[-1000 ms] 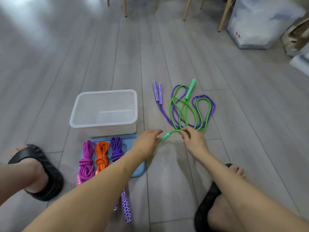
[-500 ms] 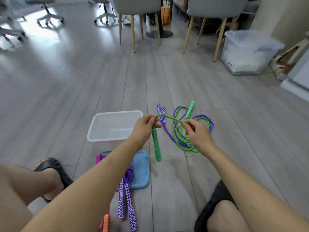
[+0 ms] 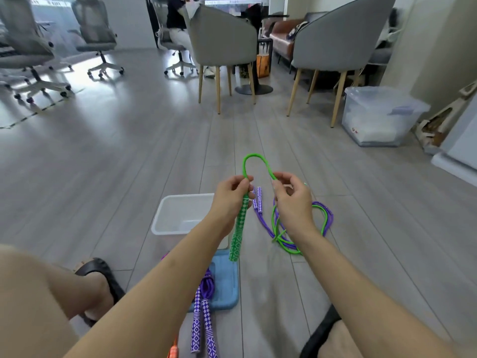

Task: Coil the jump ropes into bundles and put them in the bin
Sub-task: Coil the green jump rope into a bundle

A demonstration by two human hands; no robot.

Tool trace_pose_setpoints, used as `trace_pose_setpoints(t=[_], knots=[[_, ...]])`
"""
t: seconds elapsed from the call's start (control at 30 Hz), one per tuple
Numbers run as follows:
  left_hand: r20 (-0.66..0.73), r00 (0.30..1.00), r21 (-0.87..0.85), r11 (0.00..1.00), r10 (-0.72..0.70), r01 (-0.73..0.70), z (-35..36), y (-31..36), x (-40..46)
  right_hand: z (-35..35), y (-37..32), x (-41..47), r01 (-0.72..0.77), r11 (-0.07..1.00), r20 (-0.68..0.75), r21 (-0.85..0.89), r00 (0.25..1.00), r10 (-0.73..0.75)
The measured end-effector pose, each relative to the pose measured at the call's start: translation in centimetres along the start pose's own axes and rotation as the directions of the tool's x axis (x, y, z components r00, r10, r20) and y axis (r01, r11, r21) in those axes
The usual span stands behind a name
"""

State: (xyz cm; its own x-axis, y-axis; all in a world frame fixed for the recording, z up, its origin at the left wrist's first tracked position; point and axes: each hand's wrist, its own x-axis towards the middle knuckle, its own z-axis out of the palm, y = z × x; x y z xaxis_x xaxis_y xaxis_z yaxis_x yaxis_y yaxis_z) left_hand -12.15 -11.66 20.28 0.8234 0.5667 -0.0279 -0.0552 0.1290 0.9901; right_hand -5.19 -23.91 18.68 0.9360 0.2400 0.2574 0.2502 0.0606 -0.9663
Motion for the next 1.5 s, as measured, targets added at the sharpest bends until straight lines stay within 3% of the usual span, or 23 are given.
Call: trace_pose_setpoints(t=[0.07,0.3,0.5,0.73,1.23,1.37,1.5], knots=[[0.033,0.999,0.002,1.0,0.006,-0.006,0.0,0.4,-0.4,0.3,-0.7,-0.4,0.007,0.998,0.022,0.058,1.0,-0.008],[0.0,1.0,0.023,0.999,0.024,-0.024,-0.2,0.5,-0.6,0.3,-0.8,-1.0,0.025,0.999,0.152,-0.03,0.988,-0.021],[0.044,0.999,0.018,1.0,0.014,-0.015,-0.5,-0.2,-0.8,0.7,-0.7,-1.5,-0.048,0.998,0.132,0.03,0.99,0.044],[0.171,0.983,-0.12,0.989,-0.071,0.092,-0.6,-0.6,-1.1,0.7,-0.2,-1.7,-0.05,0.999,0.158,0.001,0.986,0.05],[0.198,0.97,-0.087,0.983,-0.14,0.16,-1.0,-2.0,0.1,1.0,0.9,-1.6,-0.045,0.997,0.17,-0.068,0.984,0.056],[0.041,0.994,-0.203,0.974,-0.098,0.104,-1.2,-1.3,1.1,0.8,0.3,-1.2,-0.136,0.986,0.317,-0.1,0.934,0.162],[-0.129,0.991,-0.284,0.959,-0.015,-0.022,-3.8,-0.3,3.2,-0.6,-0.7,-0.8,0.011,0.975,0.611,-0.223,0.781,0.131]])
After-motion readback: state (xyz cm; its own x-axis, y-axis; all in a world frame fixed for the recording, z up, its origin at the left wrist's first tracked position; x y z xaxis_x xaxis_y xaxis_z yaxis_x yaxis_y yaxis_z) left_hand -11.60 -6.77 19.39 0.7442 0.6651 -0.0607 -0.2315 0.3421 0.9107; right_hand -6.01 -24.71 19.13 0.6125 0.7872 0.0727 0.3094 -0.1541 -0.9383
